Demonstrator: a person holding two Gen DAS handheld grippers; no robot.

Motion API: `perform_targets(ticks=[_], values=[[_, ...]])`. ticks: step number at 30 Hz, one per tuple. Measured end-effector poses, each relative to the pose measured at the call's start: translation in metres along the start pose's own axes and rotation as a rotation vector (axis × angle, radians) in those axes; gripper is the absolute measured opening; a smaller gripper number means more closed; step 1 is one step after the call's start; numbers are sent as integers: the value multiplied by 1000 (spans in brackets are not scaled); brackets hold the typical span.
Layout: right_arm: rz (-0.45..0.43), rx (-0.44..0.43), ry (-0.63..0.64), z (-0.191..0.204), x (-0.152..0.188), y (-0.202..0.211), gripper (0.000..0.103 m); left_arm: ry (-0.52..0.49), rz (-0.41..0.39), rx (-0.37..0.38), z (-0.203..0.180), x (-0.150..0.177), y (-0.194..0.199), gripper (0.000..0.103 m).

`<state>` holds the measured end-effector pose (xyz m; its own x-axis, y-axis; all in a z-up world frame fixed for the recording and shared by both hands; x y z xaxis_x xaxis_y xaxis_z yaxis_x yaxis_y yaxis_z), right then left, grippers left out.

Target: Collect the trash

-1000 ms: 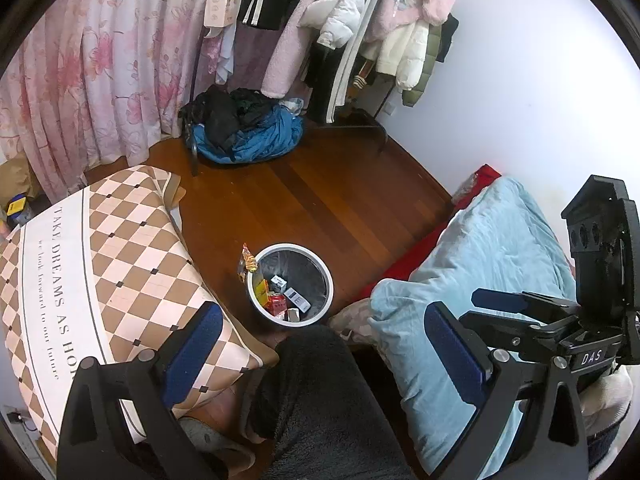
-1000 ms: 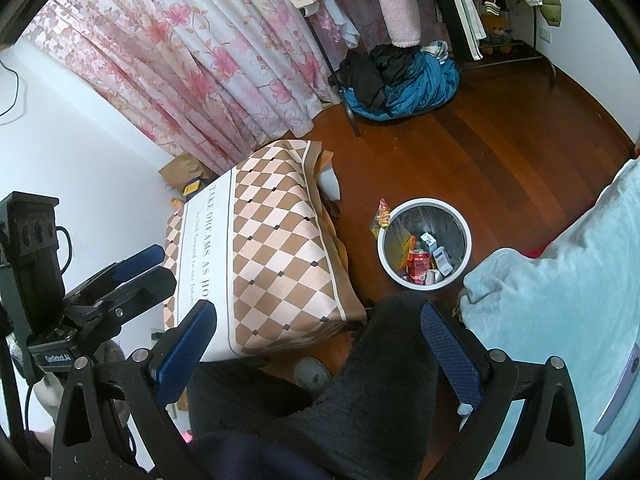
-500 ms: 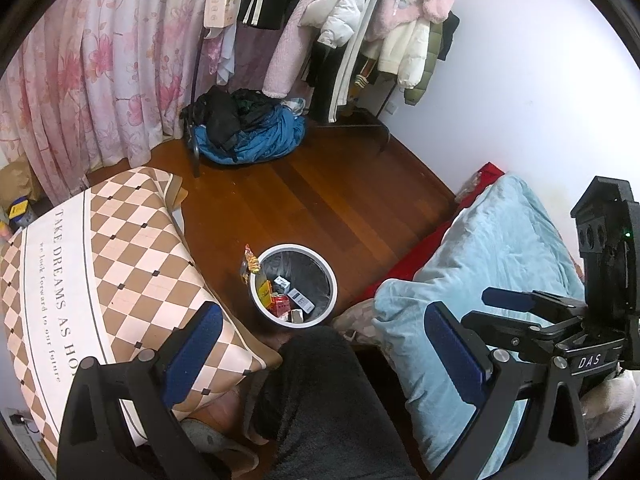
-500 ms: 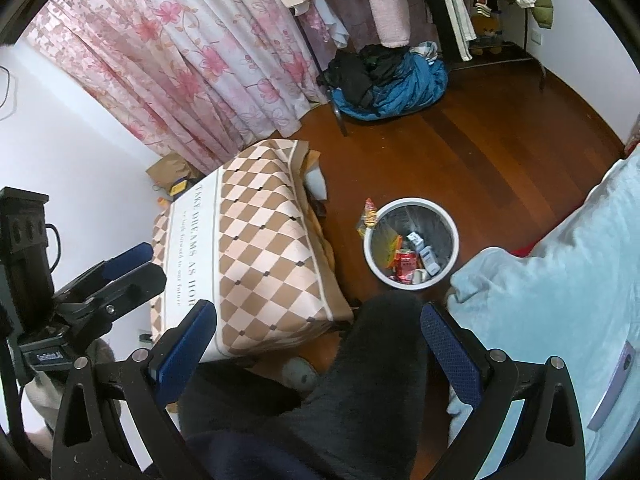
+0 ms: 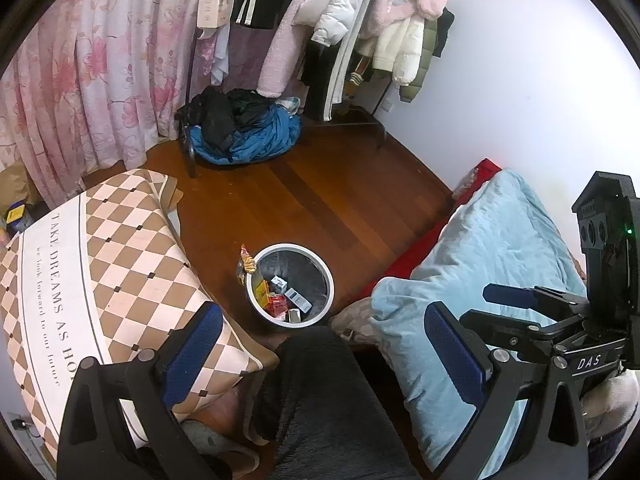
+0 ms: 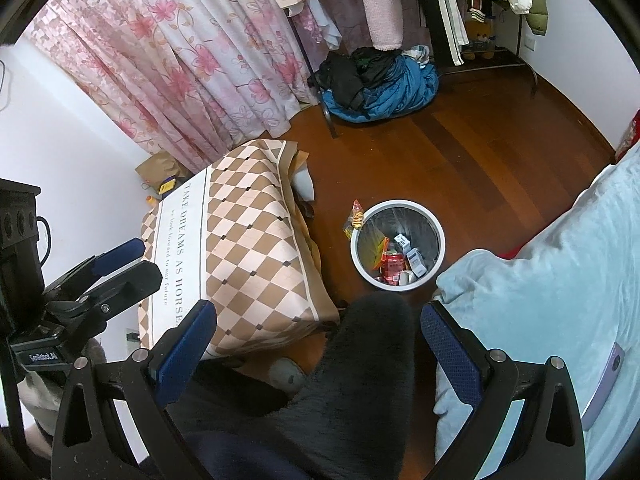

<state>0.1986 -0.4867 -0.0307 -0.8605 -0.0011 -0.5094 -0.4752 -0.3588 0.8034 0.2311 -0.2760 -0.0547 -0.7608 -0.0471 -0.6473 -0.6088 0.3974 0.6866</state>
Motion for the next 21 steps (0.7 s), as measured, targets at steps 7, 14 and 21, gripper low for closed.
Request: perform_targets(ticks=[7,14,21], values=[[-2,5,-3,-4,0,0,103,1,4,5,1,1,1,103],[2,5,2,-5,0,0,103,0,8,8,2,2,1,103],[9,9,2,-5,1,-2,103,-2,-1,16,6,6,2,103]])
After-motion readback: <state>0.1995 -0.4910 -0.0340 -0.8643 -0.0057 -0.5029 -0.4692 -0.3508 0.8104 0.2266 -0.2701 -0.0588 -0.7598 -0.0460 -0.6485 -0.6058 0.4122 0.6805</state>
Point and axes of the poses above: each gripper's, at about its wrist camera, not at the fingertips, and y roughly against the way its jaws point, z to its left, x to its underside, the point moved 6 cm from there along -y, roughly the way its jaws point, and after that the axes turned 7 degrees about -z, right-handed, at the moved point
